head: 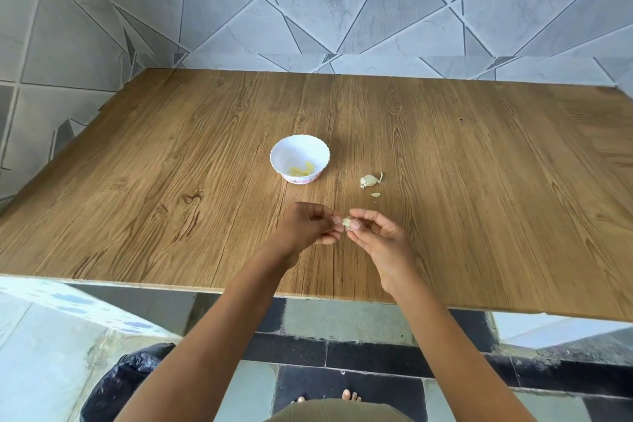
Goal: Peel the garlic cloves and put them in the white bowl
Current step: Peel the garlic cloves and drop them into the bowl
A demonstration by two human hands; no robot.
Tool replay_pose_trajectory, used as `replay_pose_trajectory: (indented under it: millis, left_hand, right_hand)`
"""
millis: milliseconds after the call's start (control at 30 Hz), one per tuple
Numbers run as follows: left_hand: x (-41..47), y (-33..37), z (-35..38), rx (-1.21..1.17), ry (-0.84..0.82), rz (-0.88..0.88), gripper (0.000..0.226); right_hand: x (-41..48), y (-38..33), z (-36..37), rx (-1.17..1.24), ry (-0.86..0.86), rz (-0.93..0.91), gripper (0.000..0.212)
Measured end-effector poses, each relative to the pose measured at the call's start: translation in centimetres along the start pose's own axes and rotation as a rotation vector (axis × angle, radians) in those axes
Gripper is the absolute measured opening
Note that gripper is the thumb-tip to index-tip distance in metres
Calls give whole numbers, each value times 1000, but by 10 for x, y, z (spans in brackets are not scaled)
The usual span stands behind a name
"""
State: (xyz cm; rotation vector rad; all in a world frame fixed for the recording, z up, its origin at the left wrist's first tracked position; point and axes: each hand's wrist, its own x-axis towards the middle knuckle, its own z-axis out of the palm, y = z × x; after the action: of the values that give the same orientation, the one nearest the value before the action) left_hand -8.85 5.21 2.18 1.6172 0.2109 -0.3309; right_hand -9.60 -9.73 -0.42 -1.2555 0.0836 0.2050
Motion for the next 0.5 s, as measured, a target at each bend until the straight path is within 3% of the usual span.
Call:
replay_pose_trajectory:
  millis: [133,233,333,400,500]
  left_hand:
    - [0,-5,7,15,100,-1,9]
    - [3,-11,15,428,302,183,12]
    - [0,-15,23,711,443,388,8]
    - [1,-19,23,627,427,419,8]
    - [1,-12,13,68,181,121,12]
  right_hand:
    - [0,6,4,-152,72,-106,20]
    - [0,12,8,-309,146,-224,23]
    - [2,13,11,-271,209,-203,27]
    - [4,10,11,-113,209,-107,23]
    - [5,2,6,16,141,-2,19]
